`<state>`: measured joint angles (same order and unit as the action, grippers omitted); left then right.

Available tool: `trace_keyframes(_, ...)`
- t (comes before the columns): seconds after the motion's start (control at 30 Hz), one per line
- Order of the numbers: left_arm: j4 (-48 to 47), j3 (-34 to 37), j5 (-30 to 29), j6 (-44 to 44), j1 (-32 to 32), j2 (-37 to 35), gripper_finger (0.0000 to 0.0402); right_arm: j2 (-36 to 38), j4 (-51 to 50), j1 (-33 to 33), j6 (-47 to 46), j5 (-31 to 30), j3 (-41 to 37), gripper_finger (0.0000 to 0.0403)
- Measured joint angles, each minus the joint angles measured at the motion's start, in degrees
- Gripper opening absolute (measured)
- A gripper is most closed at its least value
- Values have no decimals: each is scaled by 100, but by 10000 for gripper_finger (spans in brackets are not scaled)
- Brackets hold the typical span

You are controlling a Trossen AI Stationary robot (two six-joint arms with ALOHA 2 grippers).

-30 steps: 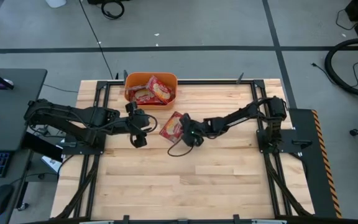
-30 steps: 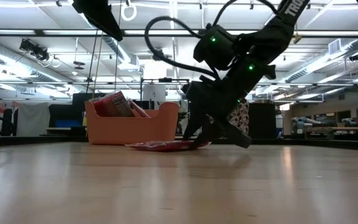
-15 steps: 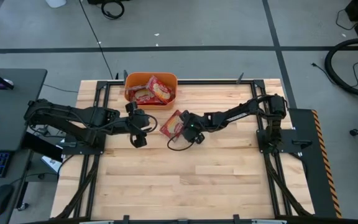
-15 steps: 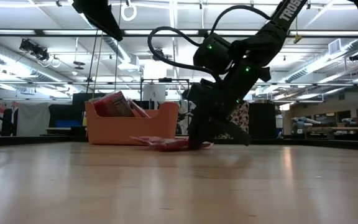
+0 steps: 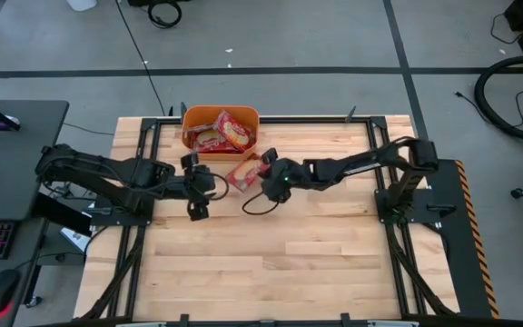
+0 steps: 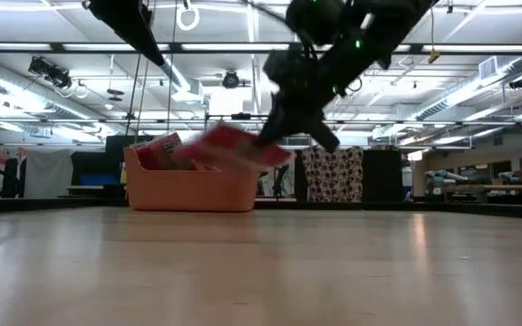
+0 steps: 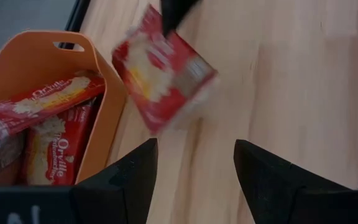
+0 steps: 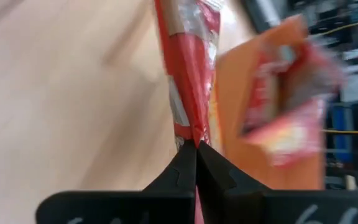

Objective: Sort popcorn bags into baskets
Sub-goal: Put the popcorn bag into the orange bin

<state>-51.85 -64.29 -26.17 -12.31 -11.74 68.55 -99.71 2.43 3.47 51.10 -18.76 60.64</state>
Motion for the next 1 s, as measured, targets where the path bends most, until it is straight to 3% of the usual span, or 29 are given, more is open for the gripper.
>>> trace_keyframes(0.3,-98,-2,-292,-145,-168,-100,215,479,294,191,-8,-213,350,2)
trace_keyframes(0.57,-58,-2,-472,-238,-243,-221,215,-4,619,472,531,-271,853,3)
trace_keyframes(0.8,-173,-2,-468,-378,-265,-212,215,-4,677,566,-161,725,1592,3)
trace_keyframes(1.0,-160,-2,-508,-400,-265,-212,215,-153,754,934,-161,770,1822,3)
